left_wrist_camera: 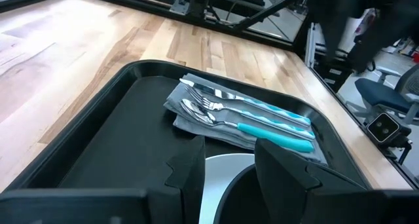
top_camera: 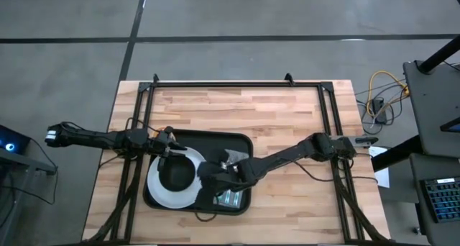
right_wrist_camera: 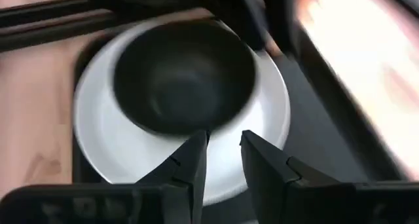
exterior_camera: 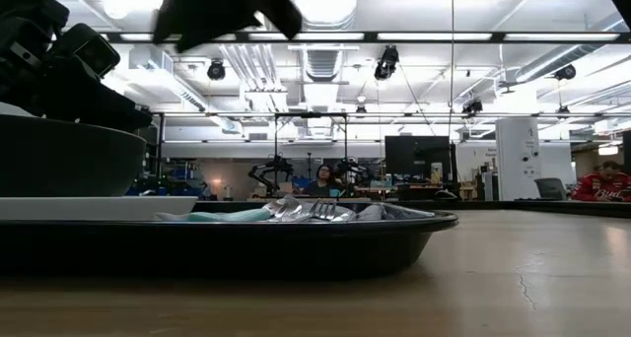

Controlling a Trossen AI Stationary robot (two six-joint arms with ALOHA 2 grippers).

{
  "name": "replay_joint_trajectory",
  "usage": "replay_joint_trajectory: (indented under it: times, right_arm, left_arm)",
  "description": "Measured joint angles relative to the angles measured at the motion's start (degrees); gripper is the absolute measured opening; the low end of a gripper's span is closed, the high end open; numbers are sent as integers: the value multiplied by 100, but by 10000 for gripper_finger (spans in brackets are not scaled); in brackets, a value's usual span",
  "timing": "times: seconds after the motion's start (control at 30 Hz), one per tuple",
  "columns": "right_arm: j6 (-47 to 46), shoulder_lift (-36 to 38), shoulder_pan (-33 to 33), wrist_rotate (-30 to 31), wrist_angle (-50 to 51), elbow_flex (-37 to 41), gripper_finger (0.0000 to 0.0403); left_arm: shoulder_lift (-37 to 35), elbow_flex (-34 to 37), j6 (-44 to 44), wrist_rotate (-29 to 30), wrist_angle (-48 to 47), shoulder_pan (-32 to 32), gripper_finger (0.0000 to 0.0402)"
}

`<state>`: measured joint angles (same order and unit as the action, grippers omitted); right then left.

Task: Set up tray
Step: Return to Home Position

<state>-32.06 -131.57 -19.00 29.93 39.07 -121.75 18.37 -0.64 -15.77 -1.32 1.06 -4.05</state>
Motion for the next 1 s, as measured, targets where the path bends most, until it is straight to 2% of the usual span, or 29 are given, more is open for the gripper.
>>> replay_joint_trajectory:
  times: [0.13, 0.27, 0.37, 0.47, 0.63, 0.7, 0.77, 1.0]
  right_arm:
    - [1379, 25, 20, -383, -814, 259, 77]
    - [2310, 243, 176, -1269, -1451, 871, 70]
    - [2606, 650, 460, -2087, -2094, 1699, 68]
    - [2479, 1224, 855, -2554, -2937, 2953, 72]
    - [1653, 2586, 1385, -2513, -4727, 5384, 80]
    - [1550, 3085, 1555, -2390, -5754, 6238, 83]
    - [1656, 3491, 1714, -2358, -6344, 6922, 86]
    - [1645, 4754, 2033, -2354, -6474, 8271, 87]
  left_arm:
    - [-1, 0, 0, -2, 0, 0, 115]
    - [0, 0, 0, -2, 0, 0, 115]
    - [-1, 0, 0, -1, -2, 2, 115]
    - [-1, 0, 0, -2, -2, 0, 115]
    - [0, 0, 0, 4, 0, 0, 115]
    - [-2, 0, 0, 0, 0, 0, 115]
    - [0, 0, 0, 0, 0, 2, 115]
    - [0, 0, 0, 0, 0, 2, 115]
